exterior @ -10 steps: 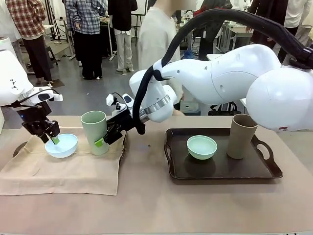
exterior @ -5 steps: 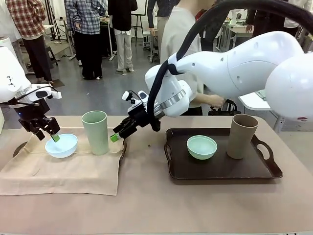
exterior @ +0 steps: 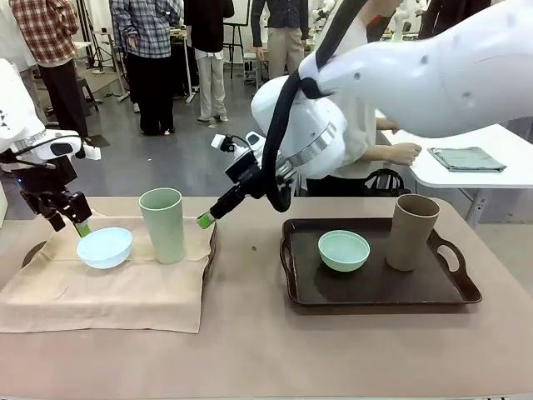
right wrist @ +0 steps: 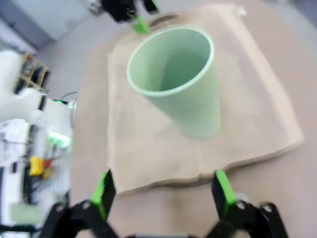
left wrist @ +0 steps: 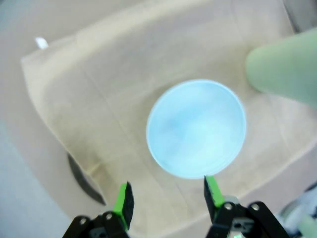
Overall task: Set up a tray with a mat and arrange the tableware.
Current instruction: Place the Picnic Bowl and Reusable plastic cup back onto the Handle tray in front of the human's position.
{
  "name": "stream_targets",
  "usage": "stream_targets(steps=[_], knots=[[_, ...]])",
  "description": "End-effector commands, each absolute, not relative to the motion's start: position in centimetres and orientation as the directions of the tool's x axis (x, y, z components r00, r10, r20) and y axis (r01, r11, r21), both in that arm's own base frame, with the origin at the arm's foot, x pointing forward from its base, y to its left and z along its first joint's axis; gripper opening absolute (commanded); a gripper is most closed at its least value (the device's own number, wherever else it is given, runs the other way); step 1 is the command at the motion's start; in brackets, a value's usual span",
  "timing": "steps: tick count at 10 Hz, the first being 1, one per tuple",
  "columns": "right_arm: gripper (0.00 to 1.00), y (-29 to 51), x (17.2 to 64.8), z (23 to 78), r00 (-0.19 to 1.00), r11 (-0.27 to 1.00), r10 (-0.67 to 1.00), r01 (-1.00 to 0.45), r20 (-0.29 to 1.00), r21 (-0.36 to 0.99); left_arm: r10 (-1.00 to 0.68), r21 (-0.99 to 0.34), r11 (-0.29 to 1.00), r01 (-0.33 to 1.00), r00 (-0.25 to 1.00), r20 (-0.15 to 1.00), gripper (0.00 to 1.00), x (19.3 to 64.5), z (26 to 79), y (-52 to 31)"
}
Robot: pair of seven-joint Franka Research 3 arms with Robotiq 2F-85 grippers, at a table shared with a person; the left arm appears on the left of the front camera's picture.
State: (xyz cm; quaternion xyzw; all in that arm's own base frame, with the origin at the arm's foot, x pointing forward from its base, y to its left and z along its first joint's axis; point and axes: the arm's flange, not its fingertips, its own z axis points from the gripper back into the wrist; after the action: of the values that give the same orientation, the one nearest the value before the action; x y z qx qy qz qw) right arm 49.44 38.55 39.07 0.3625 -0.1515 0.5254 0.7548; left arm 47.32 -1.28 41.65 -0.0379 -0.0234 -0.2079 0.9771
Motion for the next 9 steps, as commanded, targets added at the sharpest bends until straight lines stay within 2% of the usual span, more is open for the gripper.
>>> stream_targets(steps=[1,4,6,7,9], knots=[[1.00,36.3,46.0,43.6,0.570,0.403,0.739,-0.801,0.359,0.443,-0.490,-0.022,0.871,0.492,0.870,0.044,0.75,45.1,44.3,-3.8],[1.00,34.2,42.6,47.7,0.757,0.681,0.651,-0.616,0.057,0.397,-0.542,0.049,0.841,0.539,0.838,0.068,0.75,43.2,49.5,-7.5],[1.00,32.7,42.0,48.0,0.860,0.838,0.502,-0.455,-0.097,0.299,-0.547,0.063,0.837,0.544,0.833,0.082,0.75,42.9,52.3,-9.6],[1.00,32.3,42.2,48.0,0.890,0.891,0.428,-0.387,-0.155,0.239,-0.540,0.072,0.841,0.536,0.838,0.075,0.75,42.7,53.7,-11.1],[1.00,32.5,42.2,49.1,0.919,0.931,0.358,-0.337,-0.166,0.140,-0.494,0.068,0.869,0.490,0.867,0.068,0.75,42.7,55.1,-12.7]])
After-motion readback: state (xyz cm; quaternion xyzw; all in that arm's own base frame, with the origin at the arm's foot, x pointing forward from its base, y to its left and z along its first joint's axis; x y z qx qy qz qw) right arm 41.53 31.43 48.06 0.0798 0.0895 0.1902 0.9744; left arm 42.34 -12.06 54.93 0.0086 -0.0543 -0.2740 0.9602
